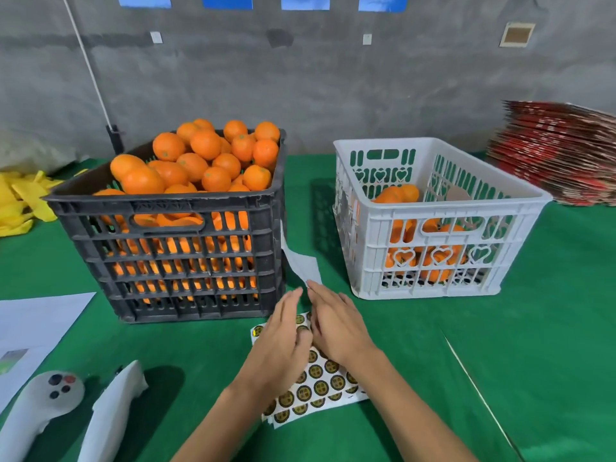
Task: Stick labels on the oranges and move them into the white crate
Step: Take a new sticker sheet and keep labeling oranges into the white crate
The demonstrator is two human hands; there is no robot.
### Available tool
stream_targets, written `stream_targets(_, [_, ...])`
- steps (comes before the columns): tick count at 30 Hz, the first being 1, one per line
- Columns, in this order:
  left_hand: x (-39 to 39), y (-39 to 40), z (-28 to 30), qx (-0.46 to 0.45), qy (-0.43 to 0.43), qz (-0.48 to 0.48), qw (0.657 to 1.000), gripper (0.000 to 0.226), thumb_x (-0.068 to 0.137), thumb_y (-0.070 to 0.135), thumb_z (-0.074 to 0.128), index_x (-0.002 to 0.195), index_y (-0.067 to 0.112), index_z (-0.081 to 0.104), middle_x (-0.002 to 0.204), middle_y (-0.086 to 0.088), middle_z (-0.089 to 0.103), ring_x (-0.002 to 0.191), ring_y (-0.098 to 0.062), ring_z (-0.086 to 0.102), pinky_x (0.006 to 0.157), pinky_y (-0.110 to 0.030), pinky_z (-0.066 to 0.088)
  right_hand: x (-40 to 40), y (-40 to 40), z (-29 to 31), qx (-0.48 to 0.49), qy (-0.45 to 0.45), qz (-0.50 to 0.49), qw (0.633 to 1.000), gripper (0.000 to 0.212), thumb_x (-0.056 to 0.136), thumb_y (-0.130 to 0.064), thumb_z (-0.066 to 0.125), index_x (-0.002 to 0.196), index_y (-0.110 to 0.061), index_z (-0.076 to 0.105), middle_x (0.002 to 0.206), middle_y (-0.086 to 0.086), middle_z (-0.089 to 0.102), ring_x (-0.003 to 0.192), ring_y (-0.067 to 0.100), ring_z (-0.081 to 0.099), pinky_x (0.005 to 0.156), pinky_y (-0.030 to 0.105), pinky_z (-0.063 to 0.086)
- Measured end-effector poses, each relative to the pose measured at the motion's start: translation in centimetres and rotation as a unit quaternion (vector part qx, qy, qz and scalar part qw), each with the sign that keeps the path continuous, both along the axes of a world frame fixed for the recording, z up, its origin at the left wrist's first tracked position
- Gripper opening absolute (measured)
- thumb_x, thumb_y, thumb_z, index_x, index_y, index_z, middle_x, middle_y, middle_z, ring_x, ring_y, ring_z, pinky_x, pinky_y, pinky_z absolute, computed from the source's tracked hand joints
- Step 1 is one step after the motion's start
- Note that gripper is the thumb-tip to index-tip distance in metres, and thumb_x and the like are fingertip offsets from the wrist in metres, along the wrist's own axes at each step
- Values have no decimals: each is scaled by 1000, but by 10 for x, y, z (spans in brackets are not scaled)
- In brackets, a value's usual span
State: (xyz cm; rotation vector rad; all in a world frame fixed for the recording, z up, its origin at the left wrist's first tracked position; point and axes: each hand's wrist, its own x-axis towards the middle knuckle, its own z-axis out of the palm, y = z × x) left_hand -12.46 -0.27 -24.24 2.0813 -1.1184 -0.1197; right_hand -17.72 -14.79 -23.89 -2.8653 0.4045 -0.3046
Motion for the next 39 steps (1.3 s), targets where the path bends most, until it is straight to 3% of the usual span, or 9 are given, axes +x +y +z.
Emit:
stream_targets(7, [-4,-25,28,-82,58,21,995,62,104,27,32,157,52,9,135,-17,49,120,-33,50,99,-50,45,-41,-7,30,-62,-93,-9,994,51,95,-12,49,145,-4,52,149,7,52,139,21,45,122,33,26])
stream_targets(11, [-30,-27,27,-117,136,20,984,50,93,46,33,141,62,32,78,28,58,72,-9,58,67,-26,49,-91,-12,32,-73,-187,-39,979,36,95,-16,52,125,-6,69,128,3,67,121,16,58,117,32,37])
stream_targets(18, [-91,-51,16,-66,406,-73,909,40,106,26,46,147,23,43,137,4,57,104,-10,71,86,-36,61,-162,-40,14,-55,-272,-142,950,24,88,-22,56,91,-14,78,97,-4,75,91,17,67,97,32,48])
stream_targets(22, [-115,-63,19,-23,481,-125,868,53,108,26,47,155,8,31,111,17,70,98,-19,75,81,-36,62,-185,-45,3,-30,-220,-199,955,15,85,-22,60,82,-22,75,85,-10,75,77,14,67,90,28,47])
stream_targets(25, [-117,-66,24,-7,491,-102,865,49,108,16,42,155,10,30,118,-6,71,90,-30,76,78,-40,63,-190,-42,0,-2,-190,-232,954,17,85,-26,58,77,-25,73,78,-13,73,68,10,63,81,27,49])
stream_targets(28, [-109,-50,28,-13,413,-97,905,39,108,18,42,147,21,42,99,-4,77,80,-27,76,69,-37,62,-182,-37,4,39,-184,-243,952,20,90,-28,53,80,-26,70,79,-13,71,70,11,61,68,25,43])
stream_targets(32, [-83,-9,26,-37,52,-47,997,43,99,41,51,141,45,40,117,30,64,107,3,62,86,-26,55,-143,-26,16,181,-177,-171,952,21,98,-28,54,108,-26,73,103,-17,73,94,2,64,81,25,50])
stream_targets(36, [-55,24,11,97,-83,42,991,88,86,70,55,156,29,21,157,8,33,148,-18,27,123,-42,23,-100,-7,20,220,-106,-95,965,24,100,-29,53,115,-16,66,108,-3,74,103,13,65,93,37,53])
stream_targets(39, [-44,39,1,238,-46,24,970,130,63,101,41,158,31,-12,167,6,-14,155,-23,-15,123,-47,-5,-75,-3,17,171,-32,-50,984,43,100,-41,55,138,-20,54,136,1,62,123,21,57,105,36,46])
